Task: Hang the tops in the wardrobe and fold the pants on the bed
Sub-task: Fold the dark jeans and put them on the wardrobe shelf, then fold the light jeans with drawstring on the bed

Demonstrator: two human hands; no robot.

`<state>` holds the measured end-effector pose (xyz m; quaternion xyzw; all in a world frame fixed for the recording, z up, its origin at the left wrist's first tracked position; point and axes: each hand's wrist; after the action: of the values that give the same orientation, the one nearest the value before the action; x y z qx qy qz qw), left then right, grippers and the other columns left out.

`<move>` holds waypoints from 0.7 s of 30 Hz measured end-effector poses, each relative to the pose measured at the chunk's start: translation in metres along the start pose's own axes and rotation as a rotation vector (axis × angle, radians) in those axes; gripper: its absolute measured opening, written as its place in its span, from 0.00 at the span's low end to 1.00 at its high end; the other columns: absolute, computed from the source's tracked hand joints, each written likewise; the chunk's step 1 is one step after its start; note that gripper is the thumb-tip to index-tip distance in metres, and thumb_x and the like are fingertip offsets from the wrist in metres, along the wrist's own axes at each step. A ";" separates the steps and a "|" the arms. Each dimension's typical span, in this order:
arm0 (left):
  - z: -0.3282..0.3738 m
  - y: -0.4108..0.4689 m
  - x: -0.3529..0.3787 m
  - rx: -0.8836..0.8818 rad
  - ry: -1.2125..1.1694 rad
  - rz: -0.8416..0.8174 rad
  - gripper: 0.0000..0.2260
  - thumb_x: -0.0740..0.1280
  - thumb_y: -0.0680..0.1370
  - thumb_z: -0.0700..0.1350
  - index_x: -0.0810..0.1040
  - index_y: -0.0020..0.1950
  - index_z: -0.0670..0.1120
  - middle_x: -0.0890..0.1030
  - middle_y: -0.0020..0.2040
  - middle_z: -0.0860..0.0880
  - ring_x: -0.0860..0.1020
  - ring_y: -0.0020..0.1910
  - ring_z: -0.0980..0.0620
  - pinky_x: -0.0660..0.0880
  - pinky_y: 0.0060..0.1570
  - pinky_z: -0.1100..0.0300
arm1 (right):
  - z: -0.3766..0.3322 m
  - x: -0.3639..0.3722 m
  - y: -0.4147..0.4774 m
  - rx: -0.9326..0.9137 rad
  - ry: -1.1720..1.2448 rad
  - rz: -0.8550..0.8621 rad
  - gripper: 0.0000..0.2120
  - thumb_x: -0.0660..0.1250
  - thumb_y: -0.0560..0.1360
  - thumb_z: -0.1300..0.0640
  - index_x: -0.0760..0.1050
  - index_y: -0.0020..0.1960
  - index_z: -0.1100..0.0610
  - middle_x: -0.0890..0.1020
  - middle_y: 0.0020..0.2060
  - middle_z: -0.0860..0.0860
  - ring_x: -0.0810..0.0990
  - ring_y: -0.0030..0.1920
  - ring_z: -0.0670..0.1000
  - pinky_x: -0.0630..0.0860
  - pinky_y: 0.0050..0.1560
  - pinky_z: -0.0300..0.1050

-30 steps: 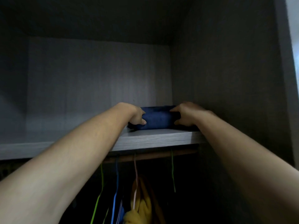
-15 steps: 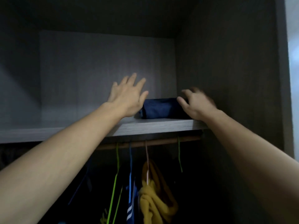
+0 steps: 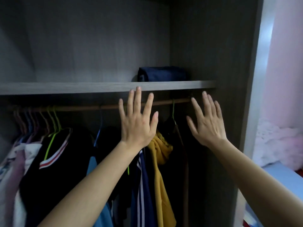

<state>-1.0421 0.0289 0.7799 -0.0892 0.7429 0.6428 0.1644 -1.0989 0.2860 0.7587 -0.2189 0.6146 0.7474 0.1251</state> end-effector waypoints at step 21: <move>0.475 -0.052 -0.048 0.091 -0.438 -0.197 0.29 0.55 0.80 0.56 0.59 0.79 0.46 0.53 0.80 0.40 0.52 0.78 0.40 0.52 0.72 0.35 | 0.358 -0.200 -0.322 0.376 -0.164 -0.246 0.33 0.58 0.80 0.43 0.54 0.80 0.54 0.51 0.80 0.61 0.50 0.80 0.60 0.48 0.78 0.59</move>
<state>-0.9184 0.4845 0.6920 -0.0121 0.7053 0.5936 0.3872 -0.8396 0.7200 0.6305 -0.2037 0.6995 0.6142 0.3032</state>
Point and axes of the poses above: each hand's wrist, its own y-axis towards the middle knuckle, its own x-axis out of the palm, z = x × y
